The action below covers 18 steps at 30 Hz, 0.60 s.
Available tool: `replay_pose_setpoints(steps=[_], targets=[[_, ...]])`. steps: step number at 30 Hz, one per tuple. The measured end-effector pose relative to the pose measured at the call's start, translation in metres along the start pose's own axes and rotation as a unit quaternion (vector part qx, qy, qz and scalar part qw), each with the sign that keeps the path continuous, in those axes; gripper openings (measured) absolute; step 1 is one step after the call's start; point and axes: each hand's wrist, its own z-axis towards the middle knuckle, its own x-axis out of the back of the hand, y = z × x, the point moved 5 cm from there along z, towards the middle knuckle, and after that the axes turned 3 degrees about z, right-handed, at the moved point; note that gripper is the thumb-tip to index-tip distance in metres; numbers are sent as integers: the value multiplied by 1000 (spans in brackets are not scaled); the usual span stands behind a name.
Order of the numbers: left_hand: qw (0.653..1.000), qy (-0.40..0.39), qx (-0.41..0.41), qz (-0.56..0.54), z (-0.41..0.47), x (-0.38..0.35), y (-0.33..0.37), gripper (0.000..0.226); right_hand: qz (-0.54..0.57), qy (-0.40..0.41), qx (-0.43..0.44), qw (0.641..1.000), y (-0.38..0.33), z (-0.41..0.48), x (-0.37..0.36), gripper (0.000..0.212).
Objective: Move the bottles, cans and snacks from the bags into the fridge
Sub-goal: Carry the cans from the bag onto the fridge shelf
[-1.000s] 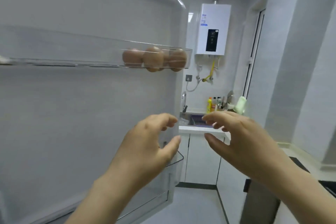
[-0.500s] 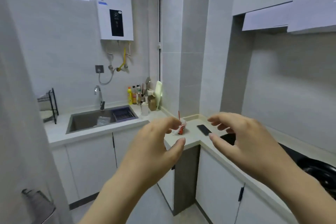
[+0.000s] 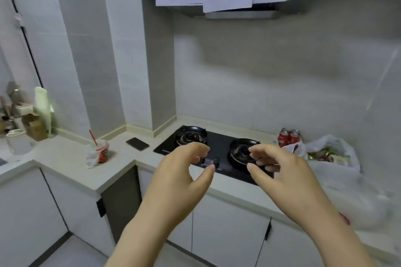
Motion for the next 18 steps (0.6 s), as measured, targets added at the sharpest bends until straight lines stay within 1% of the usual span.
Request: replay_pose_setpoints(steps=[4, 12, 18], targets=[[998, -54, -18, -24, 32, -63, 14, 33, -8, 33, -66, 997, 55, 2, 27, 25], [992, -106, -29, -57, 100, -183, 53, 31, -7, 68, -142, 987, 169, 34, 84, 25], [988, -132, -32, -73, 145, -256, 78, 30, -37, 66, -163, 984, 241, 63, 115, 28]])
